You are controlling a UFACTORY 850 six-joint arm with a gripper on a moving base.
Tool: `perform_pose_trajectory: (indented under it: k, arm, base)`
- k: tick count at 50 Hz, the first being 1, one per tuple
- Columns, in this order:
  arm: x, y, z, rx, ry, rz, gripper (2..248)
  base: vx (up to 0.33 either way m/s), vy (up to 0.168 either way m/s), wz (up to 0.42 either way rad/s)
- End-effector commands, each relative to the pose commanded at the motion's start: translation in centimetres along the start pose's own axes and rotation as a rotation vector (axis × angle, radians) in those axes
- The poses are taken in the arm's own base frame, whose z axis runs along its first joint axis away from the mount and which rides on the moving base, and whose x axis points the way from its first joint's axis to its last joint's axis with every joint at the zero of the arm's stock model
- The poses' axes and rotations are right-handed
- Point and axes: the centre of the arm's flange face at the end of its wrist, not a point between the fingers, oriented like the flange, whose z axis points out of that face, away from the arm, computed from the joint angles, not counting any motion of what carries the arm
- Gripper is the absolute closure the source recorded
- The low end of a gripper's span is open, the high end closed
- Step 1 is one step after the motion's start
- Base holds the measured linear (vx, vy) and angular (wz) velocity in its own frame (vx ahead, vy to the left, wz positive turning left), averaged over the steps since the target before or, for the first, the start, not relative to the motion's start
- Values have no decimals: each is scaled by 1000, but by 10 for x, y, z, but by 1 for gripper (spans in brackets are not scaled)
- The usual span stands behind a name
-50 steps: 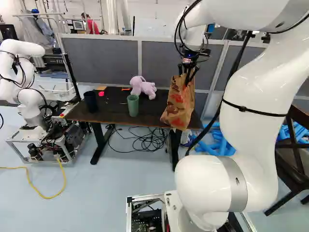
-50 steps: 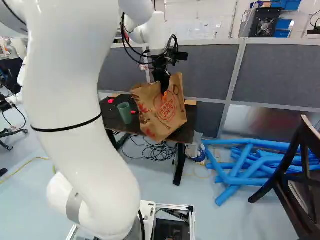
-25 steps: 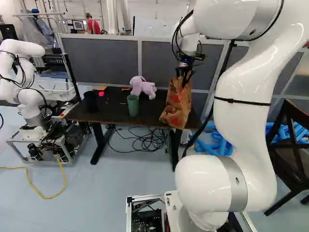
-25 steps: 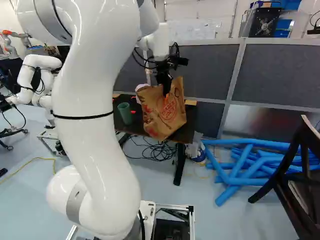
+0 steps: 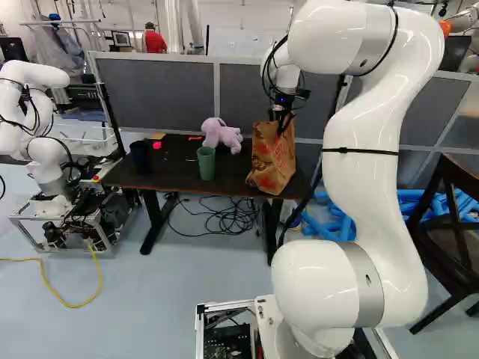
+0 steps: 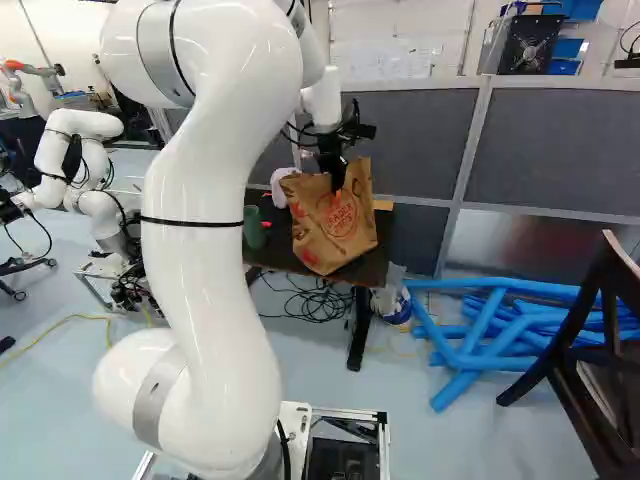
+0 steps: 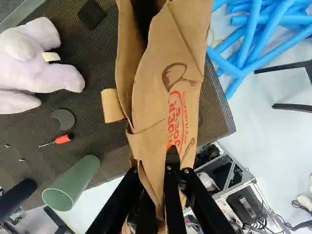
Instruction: Pick up the bag on the ground and place it on the table
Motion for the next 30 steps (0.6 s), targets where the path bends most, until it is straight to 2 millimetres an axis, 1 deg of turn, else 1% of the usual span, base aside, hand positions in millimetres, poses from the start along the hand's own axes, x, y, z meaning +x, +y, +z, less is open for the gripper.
perform_pose_trajectory:
  k: [15, 16, 20, 21, 25, 26, 30]
  arm:
    - [1, -1, 2, -1, -1, 0, 229]
    - [1, -1, 2, -1, -1, 0, 208]
    - [1, -1, 2, -1, -1, 0, 208]
    - [1, -1, 2, -1, -1, 0, 174]
    - [1, -1, 2, -1, -1, 0, 174]
    - [1, -1, 2, -1, -1, 0, 139]
    - [1, -1, 2, -1, -1, 0, 139]
  base:
    - [0, 0, 0]
    - [0, 0, 0]
    - [0, 0, 0]
    - [0, 0, 0]
    - [0, 0, 0]
    - [0, 0, 0]
    - [0, 0, 0]
